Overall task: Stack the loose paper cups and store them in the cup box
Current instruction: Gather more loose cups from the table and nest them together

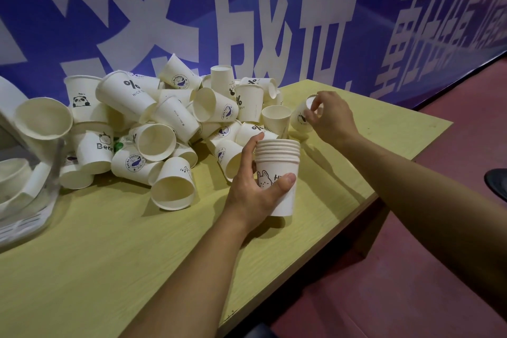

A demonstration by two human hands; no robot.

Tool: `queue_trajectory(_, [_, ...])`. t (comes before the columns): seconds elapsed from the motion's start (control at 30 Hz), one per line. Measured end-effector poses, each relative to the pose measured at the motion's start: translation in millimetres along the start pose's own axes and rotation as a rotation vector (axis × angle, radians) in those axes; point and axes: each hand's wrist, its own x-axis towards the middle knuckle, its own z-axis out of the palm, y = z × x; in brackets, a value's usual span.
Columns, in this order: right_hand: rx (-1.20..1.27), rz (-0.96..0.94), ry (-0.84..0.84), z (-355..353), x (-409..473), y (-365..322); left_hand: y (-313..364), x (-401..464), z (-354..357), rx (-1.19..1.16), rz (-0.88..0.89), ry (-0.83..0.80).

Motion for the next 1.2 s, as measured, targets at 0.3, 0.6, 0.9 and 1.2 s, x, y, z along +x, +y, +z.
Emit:
queue_trajectory(0.3, [0.642, 0.026, 0.022, -44, -72, -32, 4, -2, 2, -0.097, -0.004, -0.119])
queue_trajectory(0.6, [0.798, 0.145, -0.223, -27, -94, -37, -1, -1, 1, -0.075, -0.002, -0.107])
queue_trajectory(0.9, [0.769, 0.092, -0.280, -28, -93, -34, -1, 1, 2, -0.069, -0.009, 0.016])
queue_trajectory(1.2, [-0.189, -0.132, -0.035, -14, -67, 0, 3, -1, 0, -0.024, 0.001, 0.054])
